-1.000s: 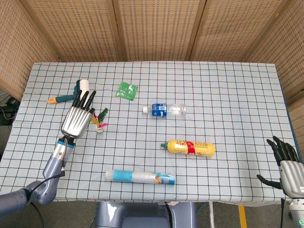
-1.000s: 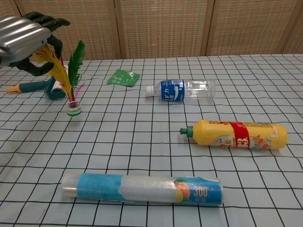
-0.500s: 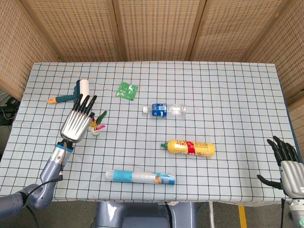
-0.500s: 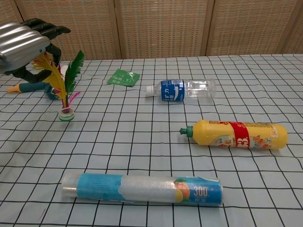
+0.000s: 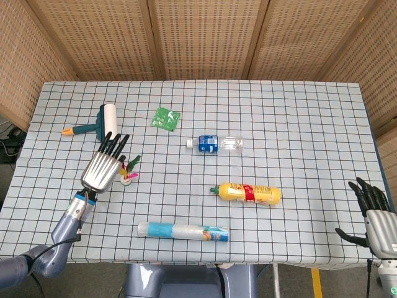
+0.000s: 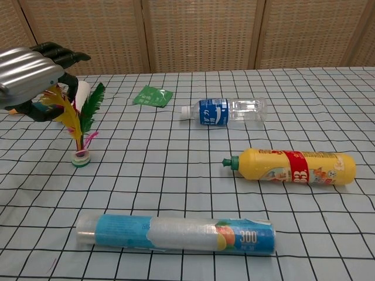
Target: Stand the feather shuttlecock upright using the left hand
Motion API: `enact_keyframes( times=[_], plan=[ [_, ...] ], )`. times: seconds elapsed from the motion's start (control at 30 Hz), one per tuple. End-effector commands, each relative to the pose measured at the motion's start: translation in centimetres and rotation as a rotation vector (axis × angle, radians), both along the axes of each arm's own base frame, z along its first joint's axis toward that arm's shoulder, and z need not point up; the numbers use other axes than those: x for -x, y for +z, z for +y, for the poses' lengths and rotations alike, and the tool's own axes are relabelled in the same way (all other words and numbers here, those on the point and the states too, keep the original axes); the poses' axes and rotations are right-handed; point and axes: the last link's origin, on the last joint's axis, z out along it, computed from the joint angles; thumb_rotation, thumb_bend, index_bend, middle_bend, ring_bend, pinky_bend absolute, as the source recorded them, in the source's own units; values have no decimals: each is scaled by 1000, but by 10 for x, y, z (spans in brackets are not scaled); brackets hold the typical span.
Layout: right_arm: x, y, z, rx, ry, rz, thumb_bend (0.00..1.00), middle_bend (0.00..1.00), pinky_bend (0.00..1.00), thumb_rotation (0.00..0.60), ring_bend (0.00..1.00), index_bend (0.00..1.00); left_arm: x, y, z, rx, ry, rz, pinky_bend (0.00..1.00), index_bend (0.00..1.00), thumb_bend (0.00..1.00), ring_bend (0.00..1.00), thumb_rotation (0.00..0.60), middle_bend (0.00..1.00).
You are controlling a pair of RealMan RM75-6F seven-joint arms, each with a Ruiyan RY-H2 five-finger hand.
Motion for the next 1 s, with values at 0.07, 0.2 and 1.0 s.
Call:
enact_keyframes(
  times=[0.07, 0.2, 1.0],
  plan=[
    [1, 1, 0, 4, -3, -2, 69, 0, 0, 600, 0, 28, -1, 4, 0, -9, -3, -32, 0, 164, 245, 0, 600, 0],
    [0, 0, 0, 2, 2, 0, 68, 0, 0, 600, 0, 25, -8, 22, -1, -40, 0, -133, 0, 76, 235, 0, 600, 0],
    [-4, -8, 1, -27, 6, 39, 68, 0, 0, 600, 0, 25, 61, 63, -151, -85, 265, -305, 0, 69, 242, 0, 600, 0]
  ],
)
